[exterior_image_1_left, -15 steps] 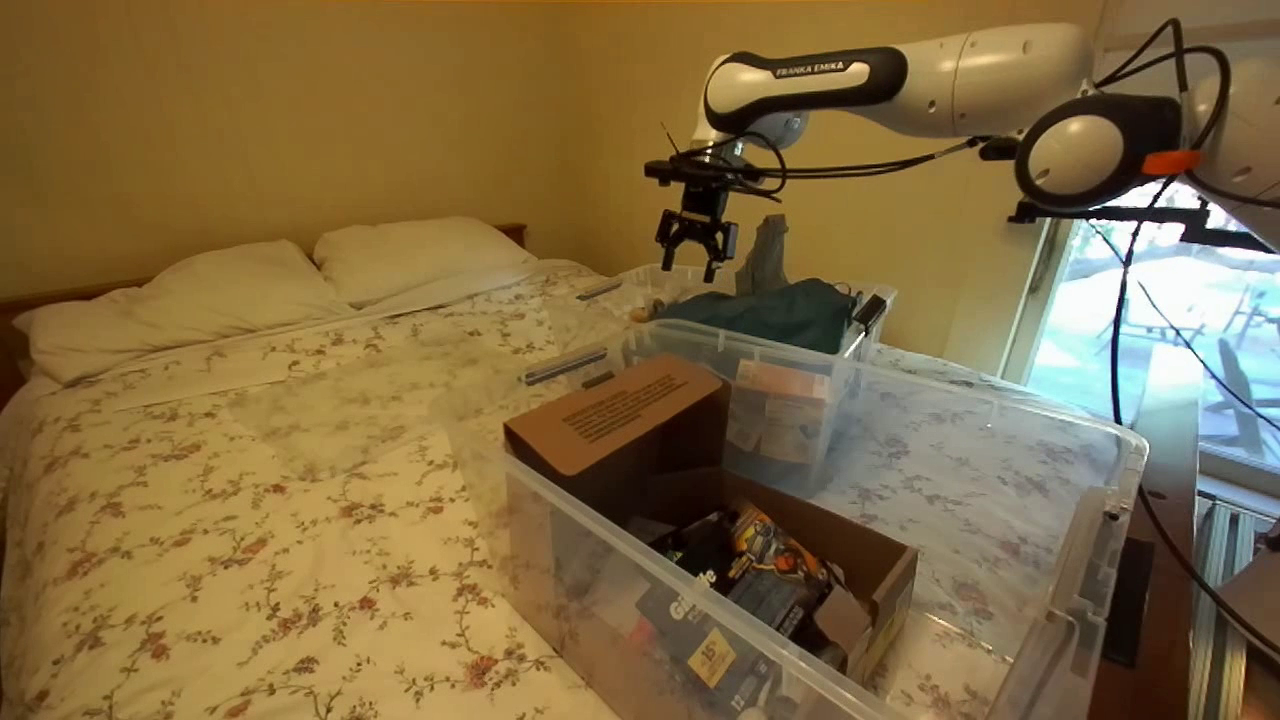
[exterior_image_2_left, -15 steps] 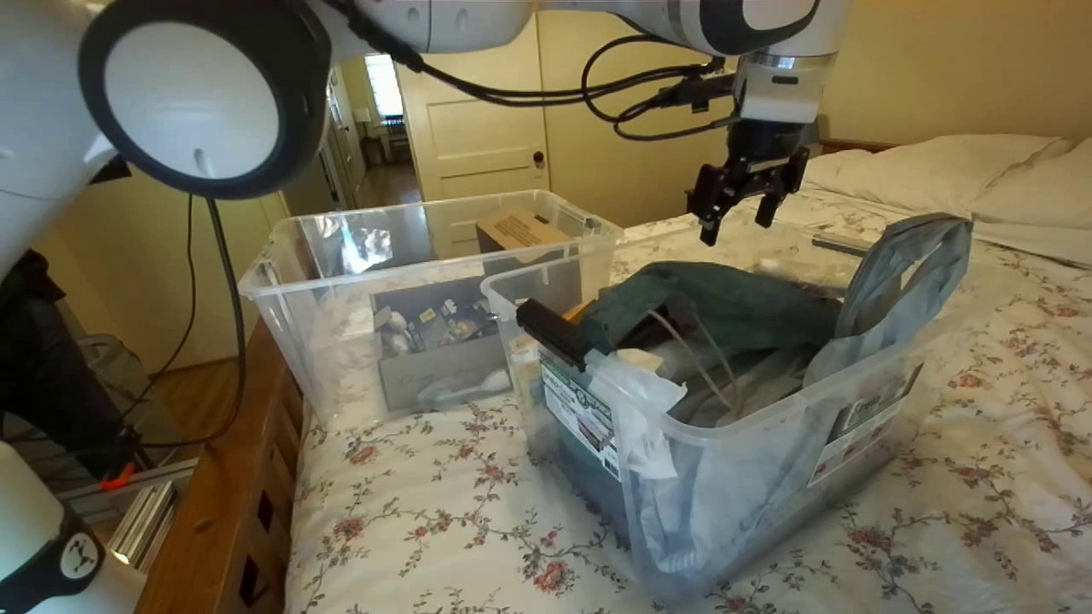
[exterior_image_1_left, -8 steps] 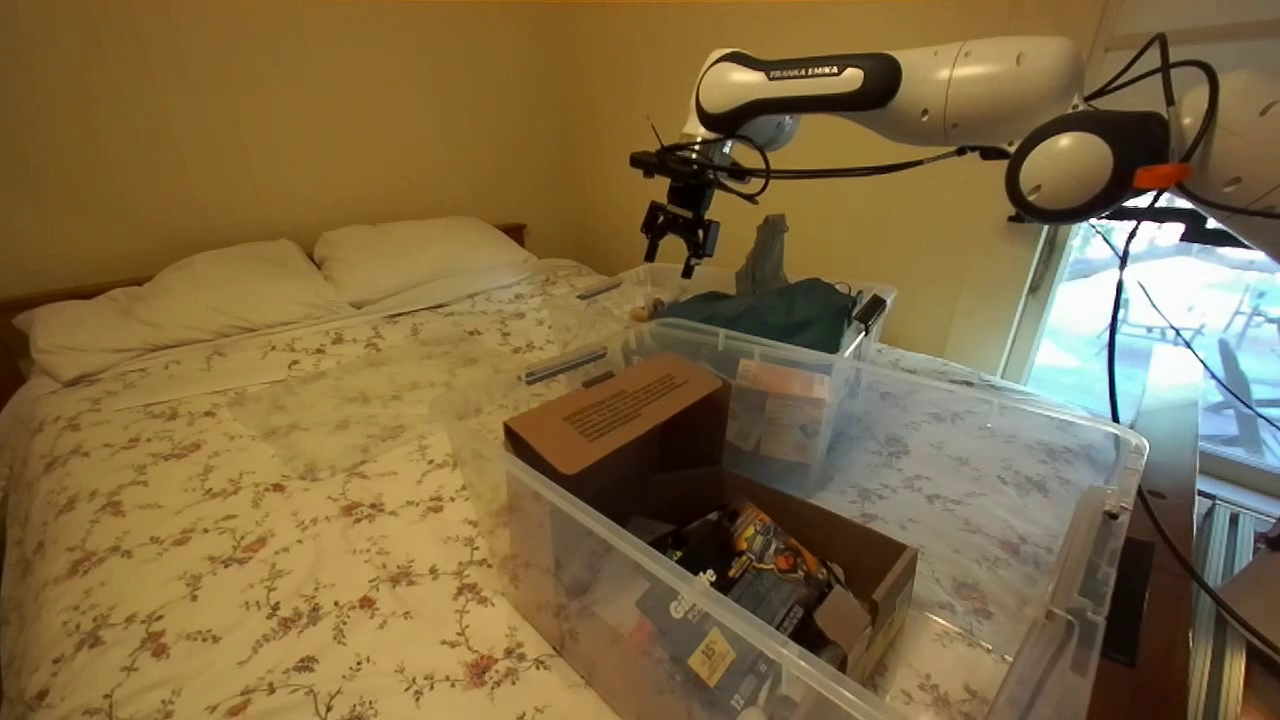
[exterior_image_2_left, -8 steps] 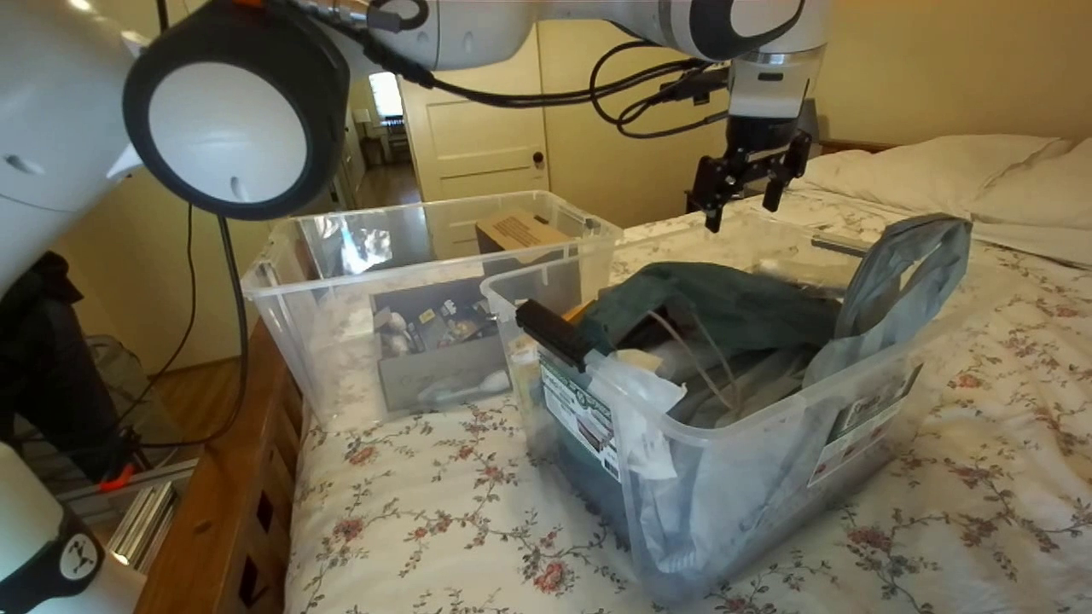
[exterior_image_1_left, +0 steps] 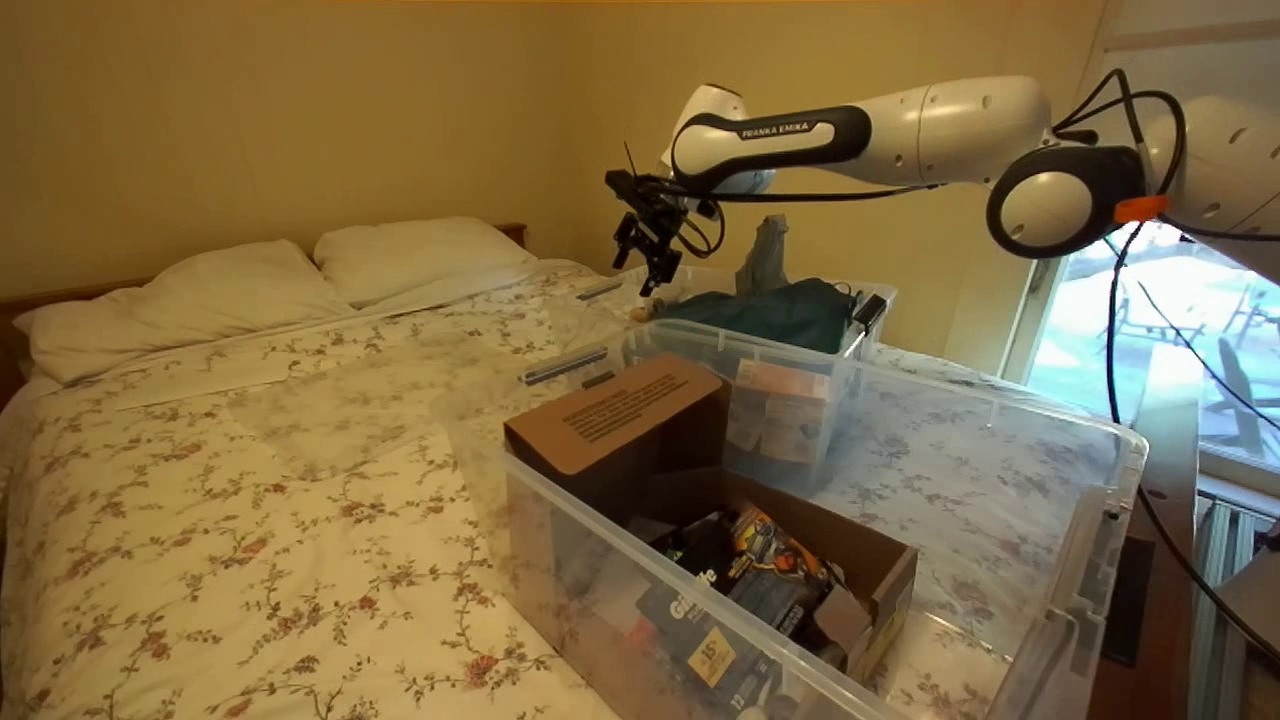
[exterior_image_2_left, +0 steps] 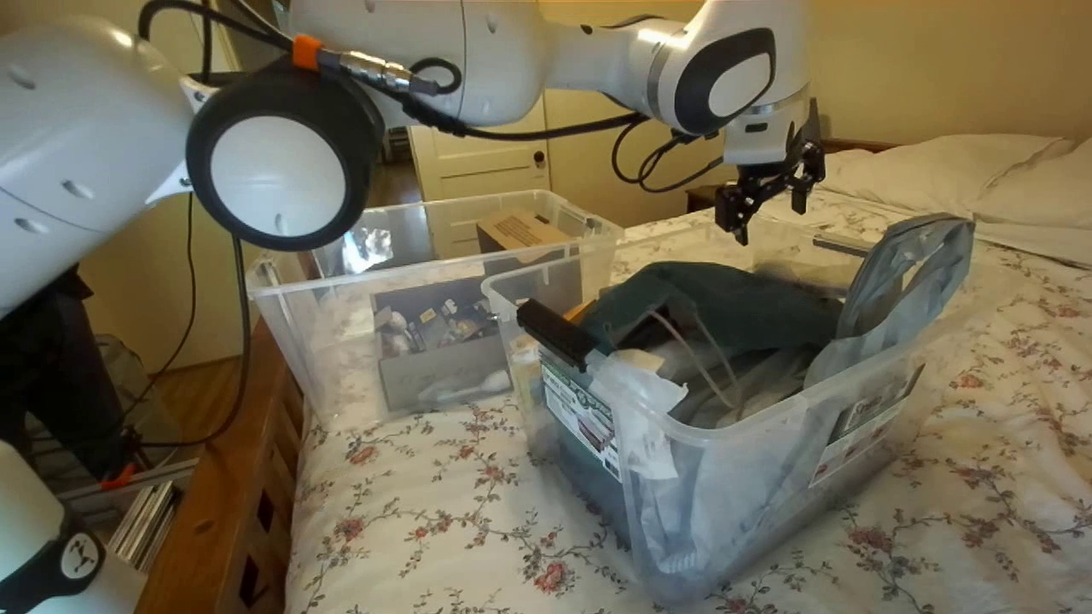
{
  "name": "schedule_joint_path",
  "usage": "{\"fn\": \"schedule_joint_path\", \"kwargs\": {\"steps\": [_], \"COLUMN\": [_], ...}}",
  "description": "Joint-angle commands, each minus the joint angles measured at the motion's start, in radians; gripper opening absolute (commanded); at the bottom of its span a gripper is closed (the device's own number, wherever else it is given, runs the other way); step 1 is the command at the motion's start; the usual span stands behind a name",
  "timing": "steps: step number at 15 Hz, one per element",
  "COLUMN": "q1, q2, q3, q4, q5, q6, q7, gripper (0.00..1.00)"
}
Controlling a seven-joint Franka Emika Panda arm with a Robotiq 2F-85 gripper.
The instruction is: Remove the brush from the container on the right and put it in the container on the left
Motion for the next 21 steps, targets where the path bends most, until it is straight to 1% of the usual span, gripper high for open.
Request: {"fn": "schedule_joint_path", "kwargs": {"steps": [1, 3, 5, 7, 8, 10, 13, 14, 15, 16, 18, 21], "q1": [0.030, 0.040, 0.042, 0.051, 0.057, 0.060, 0.067, 0.070, 0.075, 0.079, 0.085, 0.092], "q2": [0.032, 0.031, 0.020, 0.022, 0.020, 0.016, 0.035, 0.043, 0.047, 0.051, 0.054, 0.053], "q3": [-0.086, -0.150, -0.190, -0.216, -0.226, -0.224, -0.219, -0.215, -0.218, -0.221, -0.223, -0.226], "q4": [0.008, 0.011, 0.010, 0.012, 0.010, 0.011, 0.027, 0.031, 0.032, 0.034, 0.038, 0.037], "q5": [-0.056, -0.087, -0.104, -0.117, -0.124, -0.119, -0.106, -0.101, -0.103, -0.103, -0.105, -0.106], "q6": [0.054, 0.012, -0.048, -0.100, -0.131, -0.186, -0.186, -0.174, -0.170, -0.168, -0.170, -0.172], "q7": [0.115, 0.191, 0.226, 0.234, 0.230, 0.209, 0.200, 0.200, 0.212, 0.223, 0.229, 0.235], "gripper": [1.00, 1.00, 1.00, 1.00, 1.00, 1.00, 1.00, 0.75, 0.72, 0.66, 0.51, 0.31]}}
